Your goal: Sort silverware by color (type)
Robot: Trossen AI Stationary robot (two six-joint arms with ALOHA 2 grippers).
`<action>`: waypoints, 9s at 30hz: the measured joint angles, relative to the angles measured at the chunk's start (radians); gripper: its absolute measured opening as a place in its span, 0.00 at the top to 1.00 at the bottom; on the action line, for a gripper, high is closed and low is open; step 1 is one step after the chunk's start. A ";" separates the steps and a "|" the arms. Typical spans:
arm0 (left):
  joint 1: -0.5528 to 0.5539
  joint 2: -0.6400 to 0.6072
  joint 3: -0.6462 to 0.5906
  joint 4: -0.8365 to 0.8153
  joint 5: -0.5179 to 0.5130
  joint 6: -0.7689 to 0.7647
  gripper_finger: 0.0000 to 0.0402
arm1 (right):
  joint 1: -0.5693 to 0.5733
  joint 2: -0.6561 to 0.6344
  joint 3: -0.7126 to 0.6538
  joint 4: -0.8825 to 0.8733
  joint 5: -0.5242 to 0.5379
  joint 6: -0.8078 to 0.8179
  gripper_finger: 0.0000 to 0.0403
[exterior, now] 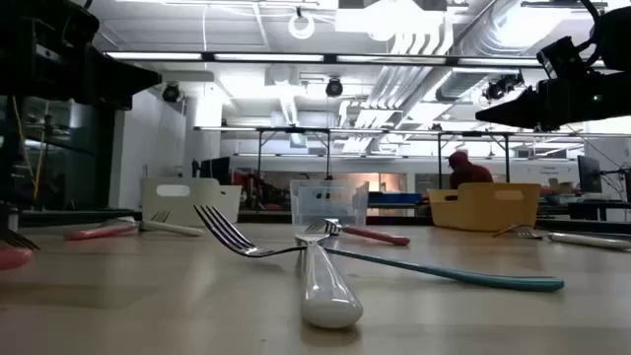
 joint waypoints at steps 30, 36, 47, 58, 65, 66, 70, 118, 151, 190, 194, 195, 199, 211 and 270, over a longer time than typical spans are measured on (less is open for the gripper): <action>0.000 0.000 0.000 0.000 0.000 0.000 0.99 | 0.000 0.000 0.000 0.000 0.000 0.000 1.00; 0.000 0.000 0.000 0.000 0.000 0.000 0.99 | 0.000 0.000 0.000 0.000 0.000 0.000 1.00; 0.000 0.000 0.000 0.000 0.000 0.000 0.99 | 0.000 0.000 0.000 0.000 0.000 0.000 1.00; 0.000 0.000 0.000 0.000 0.000 0.000 0.99 | 0.000 0.000 0.000 0.116 -0.056 0.123 1.00; 0.000 0.000 0.000 0.000 0.000 0.000 0.99 | 0.000 0.001 0.003 0.245 -0.086 0.265 1.00; 0.000 0.000 0.000 0.000 0.000 0.000 0.99 | 0.000 0.001 0.012 0.216 -0.085 0.282 1.00; 0.000 0.000 0.000 0.000 0.000 0.000 0.99 | 0.001 0.033 0.083 0.022 -0.046 0.410 1.00; 0.000 0.000 0.000 0.000 0.000 0.000 0.99 | 0.281 1.196 0.543 -0.776 0.055 0.801 0.70; 0.000 0.000 0.000 0.000 0.000 0.000 0.99 | 0.241 1.294 0.664 -0.867 0.008 0.688 0.96; 0.000 0.000 0.000 0.000 0.000 0.000 0.99 | -0.492 1.605 1.139 -0.927 0.054 0.212 0.97; 0.000 0.000 0.000 0.000 0.000 0.000 0.99 | -0.492 1.643 1.139 -0.901 0.054 0.209 0.97; 0.000 0.000 0.000 0.000 0.000 0.000 0.99 | -0.492 1.653 1.139 -0.900 0.055 0.209 0.97; 0.000 0.000 0.000 0.000 0.000 0.000 0.99 | -0.500 1.684 1.139 -0.898 0.055 0.210 0.97; 0.000 0.000 0.000 0.000 0.000 0.000 0.99 | -0.525 1.745 1.139 -0.890 0.055 0.236 0.97; 0.001 0.207 0.007 0.108 -0.056 -0.323 0.99 | 0.062 0.871 0.369 0.287 -0.315 0.100 1.00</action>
